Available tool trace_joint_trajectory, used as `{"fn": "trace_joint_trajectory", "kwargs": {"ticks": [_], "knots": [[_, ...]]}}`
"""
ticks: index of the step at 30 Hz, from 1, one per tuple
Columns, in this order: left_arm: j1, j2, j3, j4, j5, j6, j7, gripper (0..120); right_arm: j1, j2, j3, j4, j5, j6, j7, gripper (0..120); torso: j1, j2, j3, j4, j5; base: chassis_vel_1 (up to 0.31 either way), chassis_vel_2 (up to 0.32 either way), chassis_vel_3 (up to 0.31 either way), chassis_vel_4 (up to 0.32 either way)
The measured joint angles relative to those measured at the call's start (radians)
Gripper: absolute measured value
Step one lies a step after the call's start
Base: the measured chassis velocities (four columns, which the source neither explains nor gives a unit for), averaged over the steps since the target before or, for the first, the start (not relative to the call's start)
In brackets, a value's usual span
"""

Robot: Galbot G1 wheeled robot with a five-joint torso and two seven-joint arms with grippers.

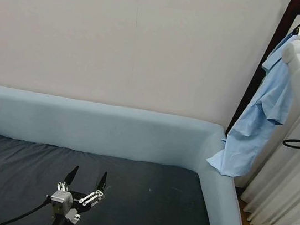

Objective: Pick up the clothes from the sofa and hang them on the clothes hanger.

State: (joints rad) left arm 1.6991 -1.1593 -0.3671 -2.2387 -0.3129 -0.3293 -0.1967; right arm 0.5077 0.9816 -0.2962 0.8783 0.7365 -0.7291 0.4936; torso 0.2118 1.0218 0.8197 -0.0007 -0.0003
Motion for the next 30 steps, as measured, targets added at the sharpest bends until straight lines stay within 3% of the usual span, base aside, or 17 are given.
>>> {"fn": "trace_joint_trajectory", "kwargs": {"ticks": [3, 8, 12, 14, 18, 19, 21, 24, 30], "knots": [[-0.001, 0.005, -0.003, 0.003, 0.002, -0.007, 0.001, 100, -0.029, -0.032, -0.001, 0.077, -0.002, 0.007, -0.011, 41, 0.000, 0.000, 0.000, -0.0003, -0.0001, 0.000, 0.000, 0.000, 0.000], [-0.006, 0.002, 0.002, 0.011, 0.002, -0.008, 0.001, 100, -0.062, -0.079, 0.010, 0.172, -0.002, 0.014, -0.002, 54, 0.000, 0.000, 0.000, -0.0004, -0.0002, 0.000, 0.000, 0.000, 0.000], [-0.011, -0.006, 0.010, 0.026, 0.008, -0.009, 0.001, 100, -0.104, -0.159, 0.052, 0.300, 0.038, 0.016, 0.045, 72, 0.000, 0.000, 0.000, -0.0002, -0.0003, 0.000, 0.000, 0.000, 0.000], [-0.012, -0.008, 0.011, 0.030, 0.011, -0.010, 0.001, 100, -0.123, -0.191, 0.064, 0.347, 0.059, 0.028, 0.048, 76, 0.000, 0.000, 0.000, -0.0004, -0.0004, 0.000, 0.000, 0.000, 0.000], [-0.018, -0.021, 0.018, 0.047, 0.016, -0.021, 0.012, 100, -0.279, -0.311, 0.163, 0.568, 0.159, 0.259, 0.045, 95, 0.000, 0.000, 0.000, -0.0011, -0.0001, 0.000, 0.000, 0.000, 0.000], [-0.018, -0.021, 0.018, 0.047, 0.016, -0.021, 0.012, 100, -0.279, -0.311, 0.163, 0.568, 0.159, 0.259, 0.045, 95, 0.000, 0.000, 0.000, -0.0011, -0.0001, 0.000, 0.000, 0.000, 0.000], [-0.017, -0.028, 0.024, 0.053, 0.021, -0.026, 0.018, 100, -0.382, -0.349, 0.232, 0.670, 0.193, 0.352, 0.015, 98, 0.000, 0.000, 0.000, -0.0003, -0.0001, 0.000, 0.000, 0.000, 0.000], [-0.011, -0.046, 0.032, 0.057, 0.037, -0.032, 0.024, 100, -0.588, -0.422, 0.329, 0.878, 0.275, 0.444, -0.034, 100, 0.000, 0.000, 0.000, -0.0009, 0.0001, 0.000, 0.000, 0.000, 0.000], [-0.009, -0.069, 0.039, 0.070, 0.046, -0.038, 0.031, 100, -0.828, -0.440, 0.426, 1.083, 0.320, 0.497, -0.036, 100, 0.000, 0.000, 0.000, 0.0000, -0.0009, 0.000, 0.000, 0.000, 0.000]]}}
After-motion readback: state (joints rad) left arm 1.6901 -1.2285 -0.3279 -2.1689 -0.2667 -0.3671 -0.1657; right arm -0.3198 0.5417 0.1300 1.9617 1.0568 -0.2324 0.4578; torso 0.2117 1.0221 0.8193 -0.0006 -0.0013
